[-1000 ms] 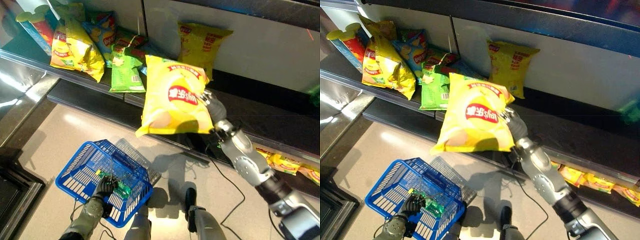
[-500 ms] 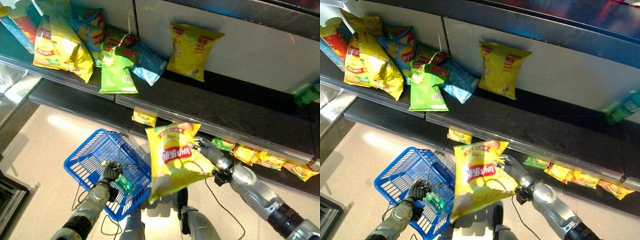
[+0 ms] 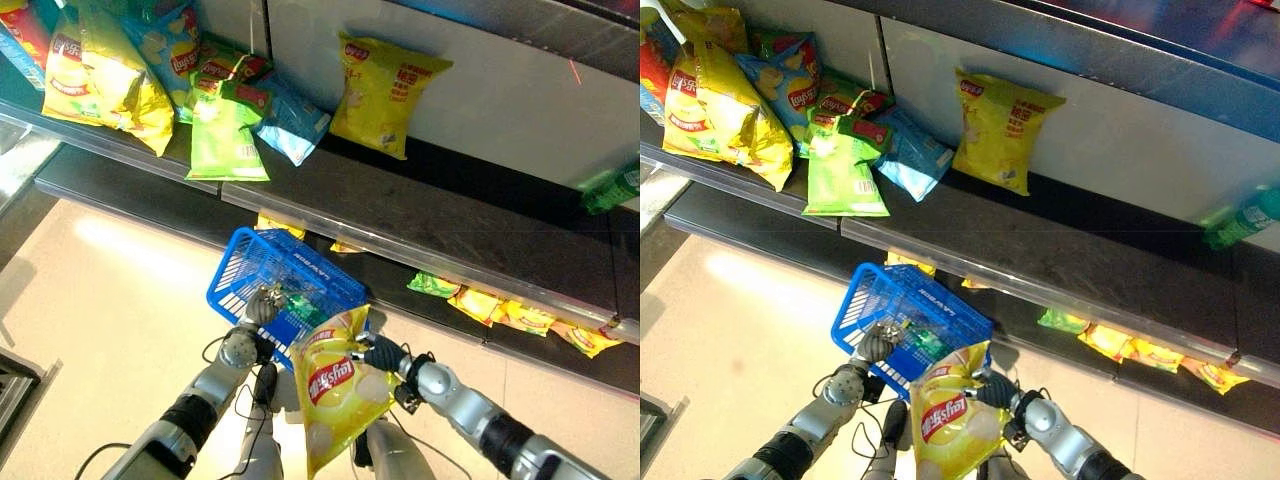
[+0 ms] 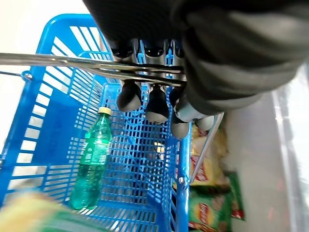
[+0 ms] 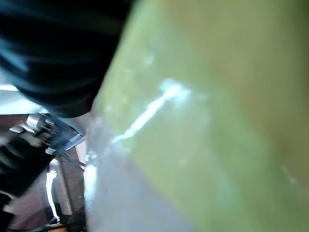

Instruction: Pick up the snacks into the basket

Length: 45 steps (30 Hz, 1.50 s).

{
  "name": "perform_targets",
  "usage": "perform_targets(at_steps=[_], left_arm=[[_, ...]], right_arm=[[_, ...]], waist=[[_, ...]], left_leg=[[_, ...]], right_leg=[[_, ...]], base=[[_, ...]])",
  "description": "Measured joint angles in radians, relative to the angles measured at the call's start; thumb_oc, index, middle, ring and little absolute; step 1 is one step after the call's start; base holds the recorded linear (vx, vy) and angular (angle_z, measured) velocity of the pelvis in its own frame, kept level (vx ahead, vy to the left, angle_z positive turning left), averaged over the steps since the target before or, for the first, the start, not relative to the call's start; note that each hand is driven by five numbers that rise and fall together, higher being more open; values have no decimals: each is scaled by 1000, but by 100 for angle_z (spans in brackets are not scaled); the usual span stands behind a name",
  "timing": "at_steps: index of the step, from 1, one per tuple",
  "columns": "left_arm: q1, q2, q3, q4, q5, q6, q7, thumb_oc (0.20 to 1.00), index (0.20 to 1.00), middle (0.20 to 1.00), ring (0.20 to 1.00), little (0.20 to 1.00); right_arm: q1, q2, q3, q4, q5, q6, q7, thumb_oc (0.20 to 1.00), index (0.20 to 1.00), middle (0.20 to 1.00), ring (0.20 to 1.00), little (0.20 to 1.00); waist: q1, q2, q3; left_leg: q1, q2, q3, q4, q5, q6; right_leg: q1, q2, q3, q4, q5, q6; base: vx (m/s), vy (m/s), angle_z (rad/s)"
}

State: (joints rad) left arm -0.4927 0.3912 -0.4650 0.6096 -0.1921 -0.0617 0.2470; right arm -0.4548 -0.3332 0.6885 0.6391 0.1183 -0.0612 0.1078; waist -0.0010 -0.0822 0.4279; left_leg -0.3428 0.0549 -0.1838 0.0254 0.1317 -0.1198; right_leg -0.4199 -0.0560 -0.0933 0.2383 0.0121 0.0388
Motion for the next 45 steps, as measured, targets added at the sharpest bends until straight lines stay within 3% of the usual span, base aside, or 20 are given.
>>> perform_targets(at_steps=[6,11,23,31,43,44,45], left_arm=[[-51,-9,-39,-8,0,0,8,200,200,200,200,200],[-57,-6,-76,-41,0,4,15,200,200,200,200,200],[-25,22,-144,-221,-108,9,-25,200,200,200,200,200],[34,120,-208,-391,-195,9,-127,200,200,200,200,200],[17,162,-300,-400,-264,8,-192,200,200,200,200,200],[17,162,-301,-400,-267,8,-197,200,200,200,200,200],[17,162,-301,-400,-269,8,-197,200,200,200,200,200]], right_arm=[[-89,110,19,200,-29,10,-38,200,200,200,200,200],[-120,172,20,310,-27,16,-73,200,200,200,200,200],[-247,173,-26,431,12,39,-132,200,200,200,200,200],[-393,151,-52,432,44,46,-164,200,200,200,200,200],[-410,172,-43,436,71,52,-170,200,200,200,200,200],[-410,172,-43,438,72,52,-171,1000,1000,1000,1000,1000],[-410,173,-43,439,72,52,-171,1000,1000,1000,1000,1000]], waist=[[18,15,10],[27,46,28],[98,83,47],[133,109,51],[131,111,51],[131,112,51],[131,112,51]], left_leg=[[-1,0,-1,0,0,0],[-6,-4,-12,0,3,1],[-19,-20,-29,5,10,5],[-43,-33,-38,5,23,7],[-55,-46,-40,8,24,8],[-56,-46,-40,8,24,8],[-56,-46,-40,8,24,8]], right_leg=[[1,0,-3,-1,-3,4],[1,-7,-11,1,-3,4],[-9,-24,-22,15,-5,3],[-45,-42,-26,55,-14,3],[-67,-52,-23,78,-20,5],[-67,-52,-23,78,-19,5],[-67,-53,-23,78,-19,5]], base=[[-8,1,2],[-9,0,6],[-10,1,4],[-8,-1,5],[0,1,1],[0,0,0],[0,0,0]])
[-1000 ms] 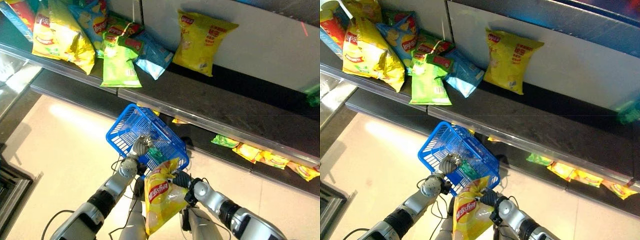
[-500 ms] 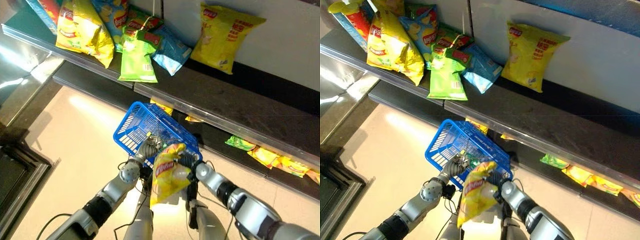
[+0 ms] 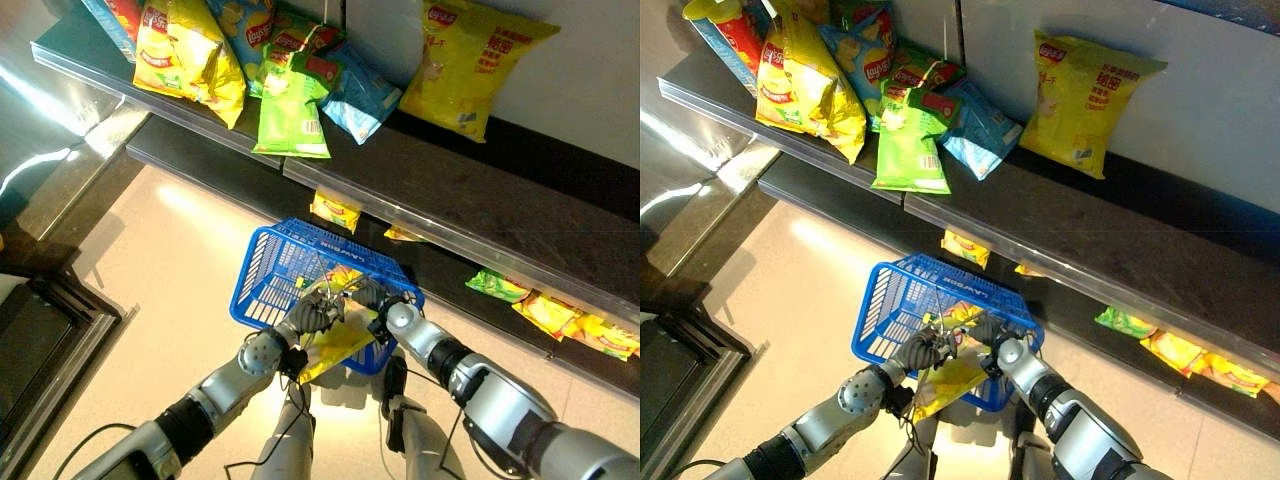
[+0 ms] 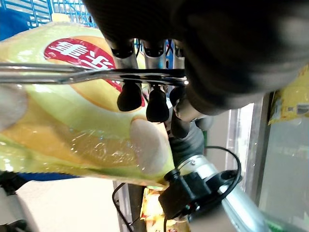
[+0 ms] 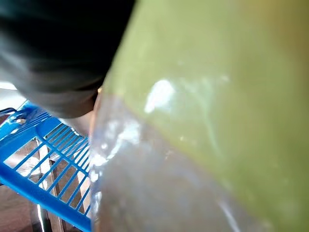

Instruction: Pick up the snacks into the basket

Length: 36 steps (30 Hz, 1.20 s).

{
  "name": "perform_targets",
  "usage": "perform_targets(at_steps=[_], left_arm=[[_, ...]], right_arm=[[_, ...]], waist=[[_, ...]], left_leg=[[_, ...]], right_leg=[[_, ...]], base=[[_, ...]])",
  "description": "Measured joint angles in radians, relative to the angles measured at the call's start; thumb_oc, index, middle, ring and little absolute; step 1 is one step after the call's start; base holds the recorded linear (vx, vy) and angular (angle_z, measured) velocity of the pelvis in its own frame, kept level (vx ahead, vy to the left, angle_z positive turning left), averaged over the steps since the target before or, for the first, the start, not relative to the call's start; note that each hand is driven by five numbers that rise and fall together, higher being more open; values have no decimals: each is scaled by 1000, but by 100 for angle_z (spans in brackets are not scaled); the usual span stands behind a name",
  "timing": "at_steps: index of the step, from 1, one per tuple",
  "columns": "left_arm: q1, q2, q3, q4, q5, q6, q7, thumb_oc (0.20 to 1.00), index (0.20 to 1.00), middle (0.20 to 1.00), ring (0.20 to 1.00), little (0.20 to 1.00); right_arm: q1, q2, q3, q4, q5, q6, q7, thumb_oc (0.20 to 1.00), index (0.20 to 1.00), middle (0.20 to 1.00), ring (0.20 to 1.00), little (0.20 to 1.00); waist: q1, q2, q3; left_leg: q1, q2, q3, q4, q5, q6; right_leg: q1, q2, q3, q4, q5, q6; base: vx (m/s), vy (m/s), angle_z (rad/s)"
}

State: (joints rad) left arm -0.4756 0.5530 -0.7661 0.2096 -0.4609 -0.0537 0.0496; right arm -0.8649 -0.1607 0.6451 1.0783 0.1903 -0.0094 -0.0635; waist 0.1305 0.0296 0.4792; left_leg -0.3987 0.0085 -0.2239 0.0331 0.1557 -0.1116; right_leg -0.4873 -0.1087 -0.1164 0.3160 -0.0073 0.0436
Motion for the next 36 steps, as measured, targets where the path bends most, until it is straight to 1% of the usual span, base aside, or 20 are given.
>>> perform_targets(at_steps=[8,20,26,33,35,36], left_arm=[[0,6,-23,0,-3,0,-1,200,200,200,200,200],[-2,5,-24,0,-3,0,-1,200,200,200,200,200],[-2,4,-25,0,-2,0,0,200,200,200,200,200],[3,-2,-18,1,0,0,11,200,200,200,200,200],[21,-6,11,3,15,0,19,200,200,200,200,200],[29,-7,25,3,19,0,22,200,200,200,200,200]], right_arm=[[0,18,-2,31,0,0,-9,1000,1000,1000,1000,1000],[0,26,-6,37,24,0,-20,1000,1000,1000,1000,1000],[5,23,-8,22,38,-1,-47,1000,1000,1000,1000,1000],[81,-36,-10,-103,23,-7,-58,1000,1000,1000,1000,1000],[111,-57,-7,-150,-14,-7,-60,1000,1000,1000,1000,1000],[136,-76,-2,-195,-71,-5,-68,1000,1000,1000,1000,1000]], waist=[[0,0,0],[-4,2,-1],[-6,2,-1],[-12,1,-1],[-16,1,-1],[-19,1,-1]], left_leg=[[0,-2,0,0,1,1],[-15,-3,-1,15,-2,-2],[-15,-4,-1,17,-2,-2],[-15,-6,-1,18,0,1],[-14,-5,-1,18,1,1],[-14,-4,-1,20,1,2]], right_leg=[[-1,0,0,1,-1,0],[-12,-1,-1,12,-1,-1],[-13,-2,0,15,-2,0],[-13,-5,0,16,-3,1],[-12,-5,0,17,-4,2],[-12,-6,0,19,-4,2]], base=[[0,0,0],[0,0,0],[0,0,0],[0,0,0],[0,0,0],[0,0,0]])
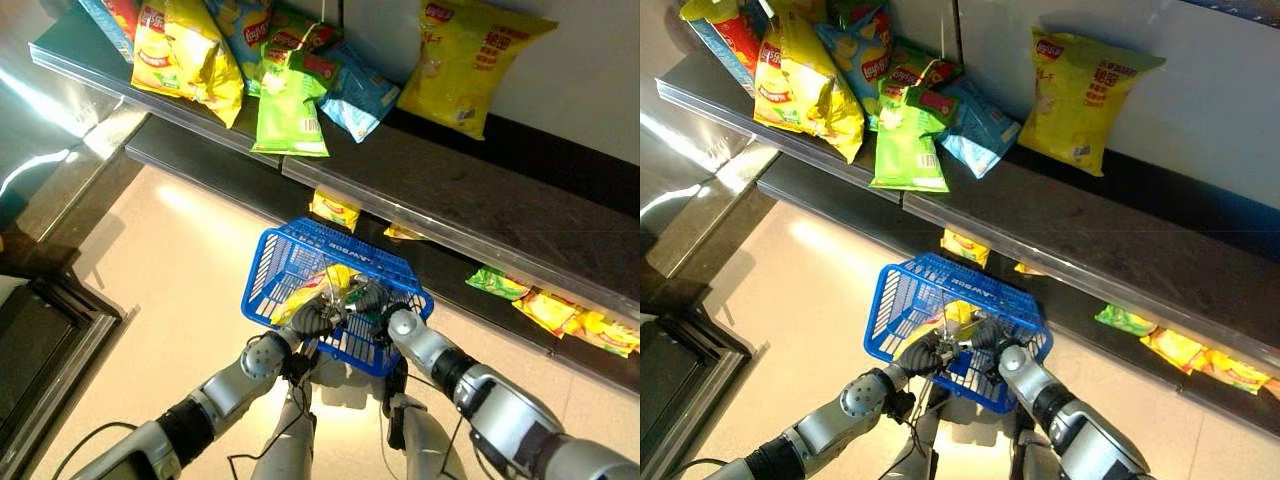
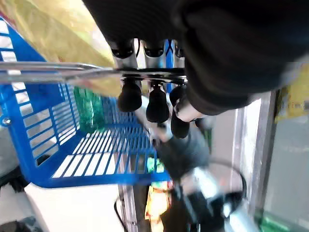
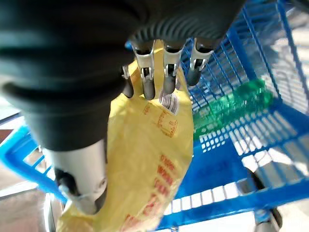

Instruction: Pick up the snacks into the basket

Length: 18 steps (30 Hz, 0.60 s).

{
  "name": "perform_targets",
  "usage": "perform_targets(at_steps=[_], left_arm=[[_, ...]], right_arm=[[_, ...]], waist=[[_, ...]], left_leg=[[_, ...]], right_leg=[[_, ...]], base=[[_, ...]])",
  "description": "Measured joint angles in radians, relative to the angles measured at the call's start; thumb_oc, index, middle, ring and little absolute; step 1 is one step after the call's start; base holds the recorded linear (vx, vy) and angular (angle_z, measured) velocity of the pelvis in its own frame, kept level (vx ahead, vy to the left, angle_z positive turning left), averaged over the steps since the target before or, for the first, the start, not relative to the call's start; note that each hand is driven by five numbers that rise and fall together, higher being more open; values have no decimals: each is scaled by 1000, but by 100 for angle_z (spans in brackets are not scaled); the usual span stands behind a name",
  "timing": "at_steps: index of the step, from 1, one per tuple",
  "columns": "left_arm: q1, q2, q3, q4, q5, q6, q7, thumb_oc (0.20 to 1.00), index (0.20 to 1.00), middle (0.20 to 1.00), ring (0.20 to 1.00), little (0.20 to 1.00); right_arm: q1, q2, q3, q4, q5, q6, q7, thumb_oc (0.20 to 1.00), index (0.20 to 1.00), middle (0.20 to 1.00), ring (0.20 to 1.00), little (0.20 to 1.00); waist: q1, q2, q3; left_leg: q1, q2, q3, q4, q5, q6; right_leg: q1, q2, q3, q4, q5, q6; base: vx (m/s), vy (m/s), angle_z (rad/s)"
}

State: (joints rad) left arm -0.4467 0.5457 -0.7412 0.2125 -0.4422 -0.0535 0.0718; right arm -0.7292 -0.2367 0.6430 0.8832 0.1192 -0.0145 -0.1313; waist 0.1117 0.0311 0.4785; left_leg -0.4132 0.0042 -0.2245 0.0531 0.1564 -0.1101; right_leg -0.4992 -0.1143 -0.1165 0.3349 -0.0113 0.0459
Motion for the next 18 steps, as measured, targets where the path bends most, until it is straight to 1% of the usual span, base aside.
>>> perform_targets(at_steps=[1,2,3,5,6,7,8,9,10,11,13,15,18], left_arm=[[22,-8,38,2,24,1,7,200,200,200,200,200],[28,-5,47,3,33,2,13,200,200,200,200,200],[43,-11,75,11,38,2,16,200,200,200,200,200],[66,-16,97,28,38,2,27,200,200,200,200,200],[80,-25,98,49,38,5,30,200,200,200,200,200],[93,-27,101,50,38,10,32,200,200,200,200,200],[121,-29,114,49,39,12,33,200,200,200,200,200],[139,-36,129,49,39,19,31,200,200,200,200,200],[171,-40,154,49,47,28,35,200,200,200,200,200],[190,-40,168,49,56,29,35,200,200,200,200,200],[223,-32,197,50,68,41,37,200,200,200,200,200],[230,-24,204,50,74,49,37,200,200,200,200,200],[237,-23,208,50,76,49,37,200,200,200,200,200]], right_arm=[[46,-40,23,-92,-100,1,-14,1000,1000,1000,1000,1000],[54,-43,26,-105,-132,-3,-17,1000,1000,1000,1000,1000],[101,-89,9,-185,-227,0,-34,1000,1000,1000,1000,1000],[151,-137,-4,-234,-332,-5,-53,1000,1000,1000,1000,1000],[176,-170,-4,-258,-423,8,-55,1000,1000,1000,1000,1000],[184,-182,-5,-276,-456,14,-60,1000,1000,1000,1000,1000],[189,-222,-10,-307,-531,25,-66,1000,1000,1000,1000,1000],[200,-254,-10,-350,-599,37,-68,1000,1000,1000,1000,1000],[216,-294,-37,-387,-702,40,-75,1000,1000,1000,1000,1000],[228,-306,-61,-395,-750,47,-77,1000,1000,1000,1000,1000],[247,-331,-104,-400,-851,74,-87,1000,1000,1000,1000,1000],[254,-334,-124,-399,-901,89,-92,1000,1000,1000,1000,1000],[261,-333,-124,-400,-953,91,-97,1000,1000,1000,1000,1000]], waist=[[-4,0,0],[-7,0,0],[-18,-1,0],[-21,-2,-1],[-28,-3,-2],[-35,-5,-2],[-51,-8,-4],[-53,-8,-4],[-58,-10,-5],[-67,-14,-8],[-68,-29,-18],[-71,-44,-27],[-69,-54,-35]], left_leg=[[2,-2,0,2,0,1],[3,-2,0,3,1,1],[6,-3,1,5,1,2],[20,-4,1,5,0,3],[35,-5,1,3,-7,8],[39,-6,1,5,-8,8],[44,-5,2,5,-8,8],[46,-5,3,5,-8,9],[53,-4,3,5,-8,9],[55,-3,4,5,-9,9],[57,-2,3,8,-11,9],[57,0,4,8,-11,9],[57,-1,6,8,-11,9]], right_leg=[[3,-1,0,2,-1,1],[4,-1,0,2,-1,1],[6,-1,0,7,-3,2],[20,-3,0,9,-6,6],[34,-7,0,9,-9,7],[39,-8,0,9,-10,8],[44,-8,0,9,-11,8],[45,-8,2,11,-10,8],[50,-7,2,12,-11,8],[51,-7,3,12,-12,6],[51,-6,3,14,-16,3],[49,-4,5,18,-16,3],[49,-4,6,21,-15,3]], base=[[0,0,0],[0,0,0],[0,0,0],[37,12,2],[46,14,1],[50,19,2],[38,15,-1],[0,0,0],[0,0,0],[0,0,0],[0,0,0],[2,8,-2],[0,0,0]])
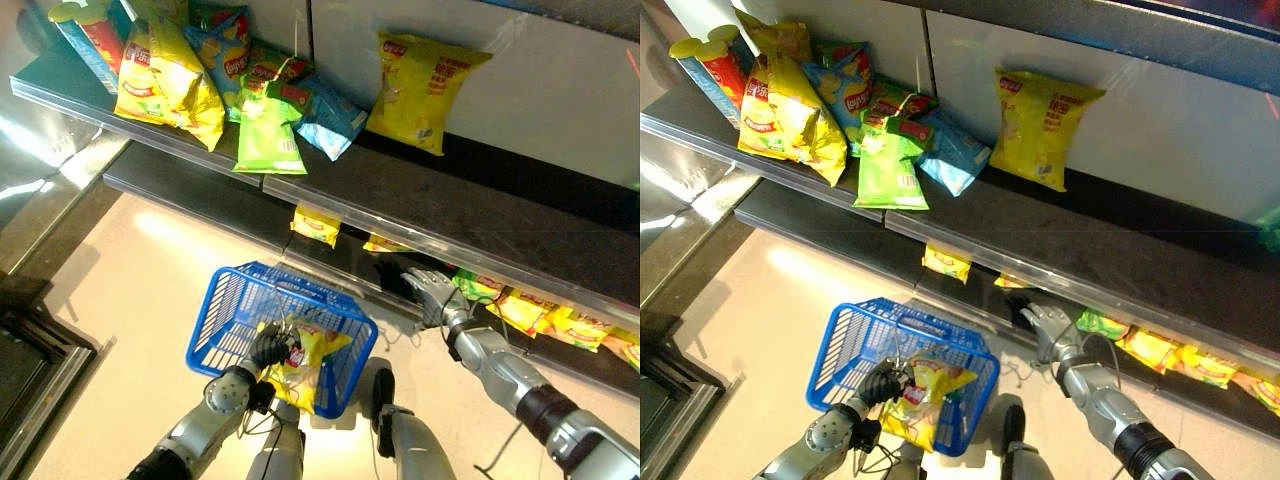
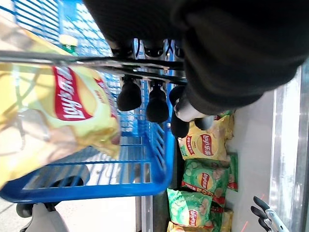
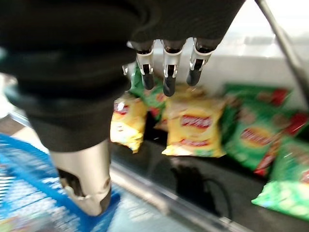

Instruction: Pick up the snacks into the basket

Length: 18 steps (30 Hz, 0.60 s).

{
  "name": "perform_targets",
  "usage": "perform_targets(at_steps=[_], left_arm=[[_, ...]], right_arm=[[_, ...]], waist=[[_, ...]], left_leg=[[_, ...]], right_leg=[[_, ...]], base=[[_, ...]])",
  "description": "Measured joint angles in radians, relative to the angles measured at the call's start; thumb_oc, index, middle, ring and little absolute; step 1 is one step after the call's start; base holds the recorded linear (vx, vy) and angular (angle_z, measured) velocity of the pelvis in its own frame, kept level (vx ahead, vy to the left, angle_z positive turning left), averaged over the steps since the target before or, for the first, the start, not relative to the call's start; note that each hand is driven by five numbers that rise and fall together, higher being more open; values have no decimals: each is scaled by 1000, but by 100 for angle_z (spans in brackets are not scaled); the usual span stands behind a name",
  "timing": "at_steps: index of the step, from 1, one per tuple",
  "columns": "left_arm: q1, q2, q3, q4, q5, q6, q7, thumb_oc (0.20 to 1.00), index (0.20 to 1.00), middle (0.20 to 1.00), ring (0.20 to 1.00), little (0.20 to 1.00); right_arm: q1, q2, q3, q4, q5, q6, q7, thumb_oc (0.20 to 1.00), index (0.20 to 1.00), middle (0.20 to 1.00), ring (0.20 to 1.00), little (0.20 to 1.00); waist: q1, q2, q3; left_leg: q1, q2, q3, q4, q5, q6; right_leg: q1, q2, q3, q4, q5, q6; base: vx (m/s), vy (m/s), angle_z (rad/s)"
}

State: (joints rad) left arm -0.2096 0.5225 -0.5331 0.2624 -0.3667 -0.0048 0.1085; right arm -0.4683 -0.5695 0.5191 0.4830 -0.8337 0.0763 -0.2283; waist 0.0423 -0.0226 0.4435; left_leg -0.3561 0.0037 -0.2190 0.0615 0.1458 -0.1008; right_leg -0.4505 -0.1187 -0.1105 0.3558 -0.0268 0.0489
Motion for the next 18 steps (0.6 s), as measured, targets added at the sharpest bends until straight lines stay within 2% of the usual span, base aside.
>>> perform_targets(at_steps=[11,14,17,18], left_arm=[[18,-12,25,-1,2,0,0,200,200,200,200,200],[9,-33,44,-1,5,-1,0,200,200,200,200,200],[17,-38,46,10,5,-1,-6,200,200,200,200,200],[28,-44,57,55,22,-6,-34,200,200,200,200,200]], right_arm=[[24,-1,-42,-94,-19,5,-12,1000,1000,1000,1000,1000],[58,18,-86,-87,122,-23,-20,1000,1000,1000,1000,1000],[141,114,-201,8,474,-97,1,1000,1000,1000,1000,1000],[192,153,-230,81,664,-116,48,1000,1000,1000,1000,1000]], waist=[[-1,-2,-2],[-2,-3,-3],[-5,-4,-4],[-1,-8,-29]], left_leg=[[-1,-1,1,-2,0,0],[2,1,0,-2,-1,1],[32,7,1,-3,-8,0],[51,9,2,-8,-15,0]], right_leg=[[-3,-1,2,1,0,0],[0,1,3,0,0,0],[32,7,3,-7,-4,0],[53,9,2,-13,-10,-2]], base=[[0,0,0],[0,0,0],[22,2,-1],[0,0,0]])
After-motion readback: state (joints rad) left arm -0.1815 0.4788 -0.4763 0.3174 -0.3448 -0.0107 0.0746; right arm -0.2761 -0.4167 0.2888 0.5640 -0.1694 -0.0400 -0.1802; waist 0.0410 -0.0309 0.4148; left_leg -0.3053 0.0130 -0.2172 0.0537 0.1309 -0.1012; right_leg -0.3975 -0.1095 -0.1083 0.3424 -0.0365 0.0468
